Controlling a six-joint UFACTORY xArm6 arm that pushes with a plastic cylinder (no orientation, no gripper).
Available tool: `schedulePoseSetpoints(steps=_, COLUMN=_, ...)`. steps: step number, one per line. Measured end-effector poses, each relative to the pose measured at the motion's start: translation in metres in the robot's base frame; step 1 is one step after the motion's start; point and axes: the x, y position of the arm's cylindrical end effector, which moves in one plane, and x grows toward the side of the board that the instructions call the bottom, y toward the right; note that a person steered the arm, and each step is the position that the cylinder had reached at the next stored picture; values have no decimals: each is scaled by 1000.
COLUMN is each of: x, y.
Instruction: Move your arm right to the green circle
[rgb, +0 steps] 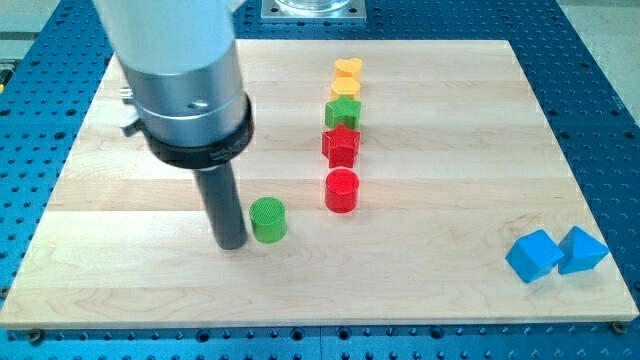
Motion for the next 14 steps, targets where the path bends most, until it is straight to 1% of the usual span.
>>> schedulePoseSetpoints(steps=1, x=-1, y=48)
schedulePoseSetpoints(steps=3, x=-1, y=66)
schedulePoseSetpoints(steps=4, x=-1, y=57)
schedulePoseSetpoints(steps=5, x=-15, y=20)
schedulePoseSetpoints(steps=6, x=-49, y=1)
schedulePoseSetpoints(steps=7, x=-50, y=23)
schedulePoseSetpoints(steps=8, x=-33, y=53)
schedulePoseSetpoints(steps=9, x=-40, y=61)
schedulePoseSetpoints(steps=10, x=-34, y=61)
schedulePoseSetpoints(steps=12, x=0, y=61)
schedulePoseSetpoints(steps=13, x=9, y=71)
schedulePoseSetpoints(steps=14, x=12, y=118)
